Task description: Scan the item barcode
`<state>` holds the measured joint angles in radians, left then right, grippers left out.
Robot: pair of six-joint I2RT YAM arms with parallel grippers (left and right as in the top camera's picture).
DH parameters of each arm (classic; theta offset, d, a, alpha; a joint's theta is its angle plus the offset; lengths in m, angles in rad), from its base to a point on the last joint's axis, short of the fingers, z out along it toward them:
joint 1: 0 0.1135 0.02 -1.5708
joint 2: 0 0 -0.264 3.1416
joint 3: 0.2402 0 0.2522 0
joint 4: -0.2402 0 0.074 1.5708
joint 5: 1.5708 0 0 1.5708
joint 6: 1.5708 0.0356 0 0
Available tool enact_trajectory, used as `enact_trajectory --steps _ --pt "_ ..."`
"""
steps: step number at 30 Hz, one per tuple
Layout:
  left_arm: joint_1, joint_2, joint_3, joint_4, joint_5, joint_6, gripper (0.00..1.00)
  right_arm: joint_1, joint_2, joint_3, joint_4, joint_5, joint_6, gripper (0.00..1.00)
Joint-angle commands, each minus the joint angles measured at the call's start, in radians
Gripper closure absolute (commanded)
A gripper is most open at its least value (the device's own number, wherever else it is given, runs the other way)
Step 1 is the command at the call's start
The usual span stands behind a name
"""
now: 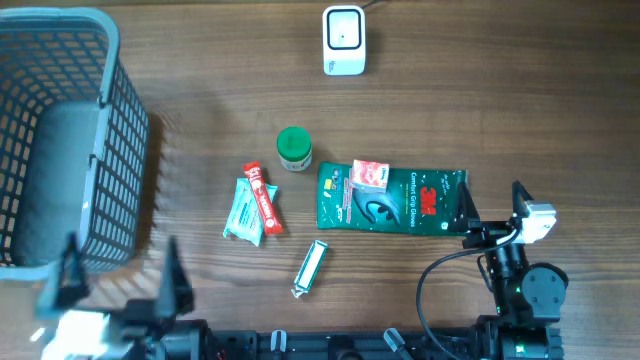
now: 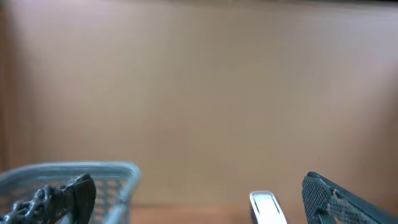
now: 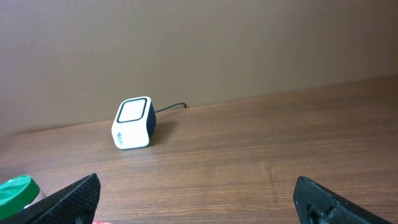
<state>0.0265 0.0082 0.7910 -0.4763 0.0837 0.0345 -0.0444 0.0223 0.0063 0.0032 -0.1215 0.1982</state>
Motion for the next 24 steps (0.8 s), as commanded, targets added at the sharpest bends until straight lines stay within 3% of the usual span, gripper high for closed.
enact_trajectory --steps 1,9,13,18,24 --pt "0.003 -0.002 -0.099 -0.015 0.137 0.097 0.00 0.002 -0.005 -0.001 0.003 0.013 0.012 0.00" --pt "0.003 -0.002 -0.297 -0.005 0.141 0.182 0.00 0.002 -0.005 -0.001 0.003 0.013 0.012 0.00" --pt "0.003 -0.002 -0.405 0.034 0.241 0.230 0.00 0.002 -0.005 -0.001 0.003 0.013 0.012 0.00" --pt "0.004 -0.002 -0.498 0.042 0.225 0.187 0.00 0.002 -0.005 -0.001 0.003 0.013 0.012 0.00" --pt "0.004 -0.002 -0.552 0.042 0.063 0.054 0.00 0.002 -0.005 -0.001 0.003 0.013 0.012 0.00"
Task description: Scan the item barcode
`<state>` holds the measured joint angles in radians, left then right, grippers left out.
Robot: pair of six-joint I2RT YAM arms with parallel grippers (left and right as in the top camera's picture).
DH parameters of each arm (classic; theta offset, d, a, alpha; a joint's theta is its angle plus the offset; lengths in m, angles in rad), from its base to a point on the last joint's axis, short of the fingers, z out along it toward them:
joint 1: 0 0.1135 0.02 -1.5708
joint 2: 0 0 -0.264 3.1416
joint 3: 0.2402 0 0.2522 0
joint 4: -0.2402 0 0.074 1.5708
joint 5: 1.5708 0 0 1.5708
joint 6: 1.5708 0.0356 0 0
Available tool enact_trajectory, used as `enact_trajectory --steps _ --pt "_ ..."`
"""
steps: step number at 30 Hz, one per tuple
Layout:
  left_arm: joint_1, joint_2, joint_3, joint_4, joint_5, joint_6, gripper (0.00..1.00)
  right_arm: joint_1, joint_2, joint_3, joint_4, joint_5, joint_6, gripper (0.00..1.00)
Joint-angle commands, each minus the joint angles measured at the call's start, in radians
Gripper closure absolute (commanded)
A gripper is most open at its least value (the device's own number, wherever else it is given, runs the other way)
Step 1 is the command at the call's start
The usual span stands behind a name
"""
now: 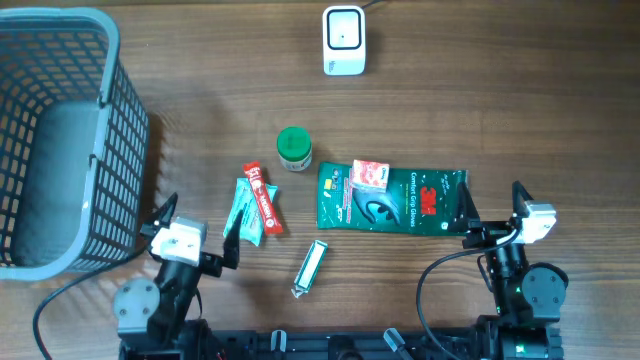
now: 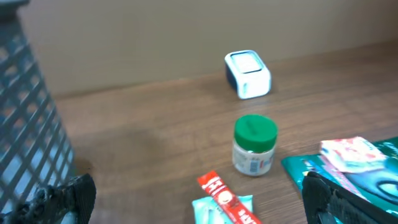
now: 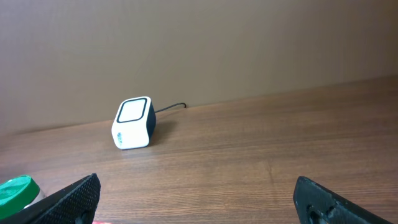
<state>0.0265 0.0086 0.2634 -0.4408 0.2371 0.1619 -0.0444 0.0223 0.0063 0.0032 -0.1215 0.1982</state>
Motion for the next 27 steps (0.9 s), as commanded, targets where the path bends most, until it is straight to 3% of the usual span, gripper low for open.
enact_trajectory --steps 1,27 --pt "0.004 -0.002 -0.026 0.006 -0.091 -0.074 0.00 0.002 -0.005 -0.001 0.003 0.013 0.012 0.00" --pt "0.004 -0.002 -0.029 -0.237 -0.093 -0.073 0.00 0.002 -0.005 -0.001 0.003 0.013 0.012 0.00"
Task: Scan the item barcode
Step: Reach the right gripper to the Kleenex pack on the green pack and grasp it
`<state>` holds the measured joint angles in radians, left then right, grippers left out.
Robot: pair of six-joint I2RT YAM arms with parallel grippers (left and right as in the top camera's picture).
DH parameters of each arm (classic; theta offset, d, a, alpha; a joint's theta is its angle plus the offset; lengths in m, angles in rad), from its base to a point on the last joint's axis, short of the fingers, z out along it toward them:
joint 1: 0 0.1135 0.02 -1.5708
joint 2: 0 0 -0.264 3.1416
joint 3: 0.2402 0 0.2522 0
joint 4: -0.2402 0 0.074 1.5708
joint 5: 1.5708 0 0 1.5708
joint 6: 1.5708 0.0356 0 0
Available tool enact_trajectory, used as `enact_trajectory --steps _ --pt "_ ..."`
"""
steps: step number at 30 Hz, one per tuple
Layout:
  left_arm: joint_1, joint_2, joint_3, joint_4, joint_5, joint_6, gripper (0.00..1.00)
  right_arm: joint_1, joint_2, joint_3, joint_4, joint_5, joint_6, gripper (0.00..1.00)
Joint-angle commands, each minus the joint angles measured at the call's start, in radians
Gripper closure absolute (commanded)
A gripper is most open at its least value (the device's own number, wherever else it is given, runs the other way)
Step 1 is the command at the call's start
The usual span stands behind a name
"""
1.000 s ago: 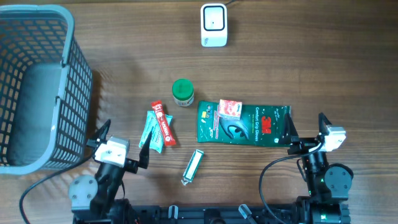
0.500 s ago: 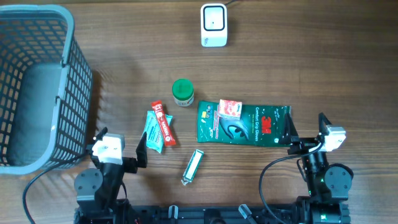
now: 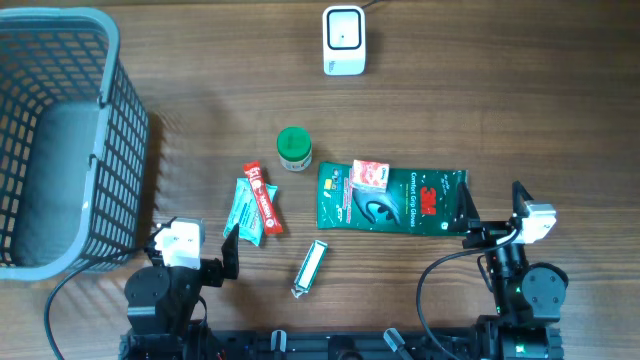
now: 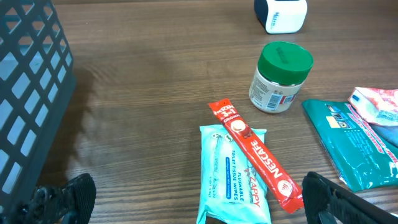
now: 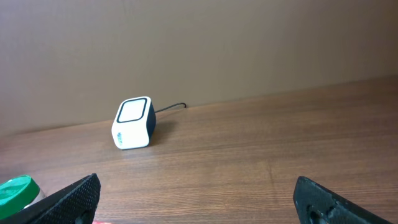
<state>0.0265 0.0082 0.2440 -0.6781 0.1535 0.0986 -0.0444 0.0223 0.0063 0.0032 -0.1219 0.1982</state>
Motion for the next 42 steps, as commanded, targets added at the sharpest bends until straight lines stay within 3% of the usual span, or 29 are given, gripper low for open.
enact_trajectory --steps 1,8,10,14,15,17,19,26,29,34,37,38,40,42 --pt "0.004 -0.002 -0.009 0.000 -0.010 -0.010 0.00 0.002 -0.005 -0.001 0.003 0.014 0.012 0.00" --pt "0.004 -0.002 -0.009 0.000 -0.010 -0.010 0.00 0.002 -0.005 -0.001 0.016 0.035 0.034 0.00" --pt "0.004 -0.002 -0.009 0.000 -0.010 -0.010 0.00 0.002 -0.005 -0.001 0.000 0.004 0.245 0.00" --pt "0.004 -0.002 -0.009 0.000 -0.010 -0.010 0.00 0.002 0.019 -0.001 0.019 -0.161 0.416 0.00" --pt "0.004 -0.002 -0.009 0.000 -0.010 -0.010 0.00 0.002 0.020 -0.001 0.044 -0.251 0.476 0.00" --pt "0.004 -0.002 -0.009 0.000 -0.010 -0.010 0.00 0.002 0.020 0.031 0.097 -0.485 0.454 0.01" --pt "0.004 -0.002 -0.009 0.000 -0.010 -0.010 0.00 0.002 0.023 0.097 0.035 -0.484 0.451 0.00" --pt "0.003 -0.002 -0.009 0.000 -0.010 -0.010 0.00 0.002 0.185 0.597 -0.596 -0.294 0.352 0.00" --pt "0.004 -0.002 -0.009 0.000 -0.010 -0.010 0.00 0.002 0.315 0.755 -0.791 -0.369 0.351 0.00" --pt "0.004 -0.002 -0.009 0.000 -0.010 -0.010 0.00 0.002 0.432 0.790 -0.892 -0.568 0.362 0.00" --pt "0.004 -0.002 -0.009 0.000 -0.010 -0.010 0.00 0.002 0.490 0.779 -0.848 -0.497 0.549 0.10" --pt "0.004 -0.002 -0.009 0.000 -0.010 -0.010 0.00 0.002 0.513 0.772 -0.833 -0.476 0.576 0.10" --pt "0.004 -0.002 -0.009 0.000 -0.010 -0.010 0.00 0.002 0.603 0.741 -0.780 -0.485 0.598 0.01" --pt "0.004 -0.002 -0.009 0.000 -0.010 -0.010 0.00 0.002 0.726 0.713 -0.744 -0.506 0.621 0.03"
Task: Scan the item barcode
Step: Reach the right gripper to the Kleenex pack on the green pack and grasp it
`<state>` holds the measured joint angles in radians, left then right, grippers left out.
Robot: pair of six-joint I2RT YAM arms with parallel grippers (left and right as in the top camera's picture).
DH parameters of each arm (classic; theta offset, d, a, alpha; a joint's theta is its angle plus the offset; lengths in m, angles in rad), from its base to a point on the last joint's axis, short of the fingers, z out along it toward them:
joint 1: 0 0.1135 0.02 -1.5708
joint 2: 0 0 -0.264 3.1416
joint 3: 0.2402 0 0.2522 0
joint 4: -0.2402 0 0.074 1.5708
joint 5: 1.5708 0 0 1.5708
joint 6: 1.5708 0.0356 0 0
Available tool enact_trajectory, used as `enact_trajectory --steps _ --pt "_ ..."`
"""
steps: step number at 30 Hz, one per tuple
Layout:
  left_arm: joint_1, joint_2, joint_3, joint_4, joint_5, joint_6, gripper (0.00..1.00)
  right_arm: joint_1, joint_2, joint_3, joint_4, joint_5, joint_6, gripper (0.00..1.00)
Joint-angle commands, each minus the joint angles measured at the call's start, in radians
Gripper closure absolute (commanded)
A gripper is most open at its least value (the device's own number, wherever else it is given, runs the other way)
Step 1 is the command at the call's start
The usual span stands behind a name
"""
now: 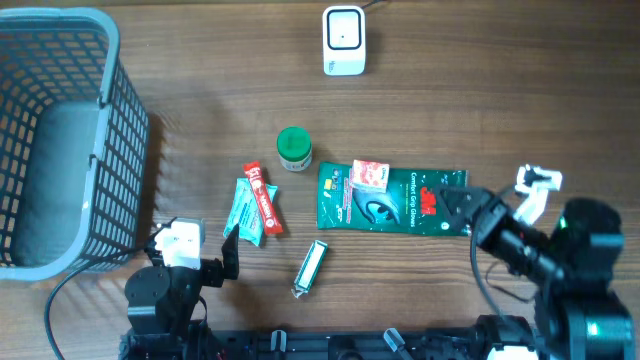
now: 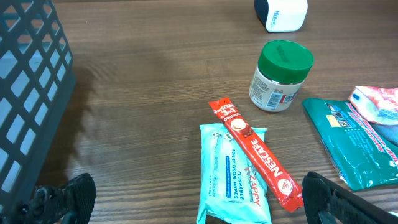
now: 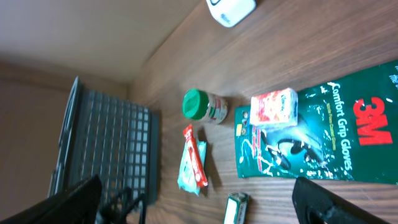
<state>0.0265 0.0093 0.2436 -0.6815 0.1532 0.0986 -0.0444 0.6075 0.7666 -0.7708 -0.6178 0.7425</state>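
The white barcode scanner [image 1: 343,40] stands at the table's far edge. Mid-table lie a green-lidded jar [image 1: 294,148], a red Nescafe stick [image 1: 263,197] across a teal wipes pack [image 1: 243,212], a green 3M gloves pack [image 1: 392,198] with a small red-and-white packet [image 1: 369,174] on it, and a small green pack [image 1: 311,267]. My left gripper [image 1: 190,252] is open, low, just in front of the wipes pack [image 2: 231,168]. My right gripper [image 1: 462,212] is open, raised over the right end of the gloves pack [image 3: 311,130].
A tall grey mesh basket [image 1: 60,140] fills the left side, close to my left gripper. The scanner's cable runs off the far edge. Both arm bases sit along the near edge of the wooden table [image 1: 520,100].
My right arm has left its place at the front right and now hangs over the right end of the gloves pack, its camera looking down across the table. The left arm has not moved.
At first my left gripper was by the basket's front corner, facing the wall, and the right gripper rested at the front right. The left gripper then stood near the wipes pack, tilted down at it, and stayed. The right gripper stayed put until now. Nothing was grasped.
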Motion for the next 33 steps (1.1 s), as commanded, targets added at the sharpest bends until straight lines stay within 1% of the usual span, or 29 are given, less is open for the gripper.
enact_trajectory --steps 1,2,5,8,10,11,13,18,24,29,31,32,33 --pt "0.004 -0.003 -0.009 0.003 -0.009 -0.010 0.00 0.003 0.213 -0.053 0.058 -0.017 0.075 0.07" --pt "0.004 -0.003 -0.009 0.003 -0.009 -0.010 0.00 0.008 0.296 -0.053 0.089 -0.020 0.075 0.14" --pt "0.004 -0.003 -0.009 0.003 -0.009 -0.010 0.00 0.090 0.541 -0.053 0.238 -0.032 0.070 0.26" --pt "0.004 -0.003 -0.009 0.003 -0.009 -0.010 0.00 0.190 0.745 -0.053 0.397 -0.031 0.082 0.31" --pt "0.004 -0.003 -0.009 0.003 -0.009 -0.010 0.00 0.241 0.843 -0.053 0.489 -0.010 0.121 0.31" --pt "0.004 -0.003 -0.009 0.003 -0.009 -0.010 0.00 0.259 0.873 -0.053 0.509 0.022 0.140 0.30" --pt "0.004 -0.003 -0.009 0.003 -0.009 -0.010 0.00 0.290 0.918 -0.053 0.518 0.091 0.178 0.30" --pt "0.004 -0.003 -0.009 0.003 -0.009 -0.010 0.00 0.306 0.936 -0.053 0.520 0.230 0.203 0.30" --pt "0.004 -0.003 -0.009 0.003 -0.009 -0.010 0.00 0.316 0.990 -0.055 0.528 0.237 0.230 0.30" --pt "0.003 -0.003 -0.009 0.003 -0.009 -0.010 0.00 0.339 1.056 -0.055 0.590 0.237 0.264 0.30" --pt "0.004 -0.003 -0.009 0.003 -0.009 -0.010 0.00 0.344 1.076 -0.055 0.607 0.237 0.283 0.34" --pt "0.004 -0.003 -0.009 0.003 -0.009 -0.010 0.00 0.344 1.091 -0.055 0.622 0.237 0.288 0.43" --pt "0.004 -0.003 -0.009 0.003 -0.009 -0.010 0.00 0.344 1.099 -0.055 0.629 0.237 0.288 0.47"
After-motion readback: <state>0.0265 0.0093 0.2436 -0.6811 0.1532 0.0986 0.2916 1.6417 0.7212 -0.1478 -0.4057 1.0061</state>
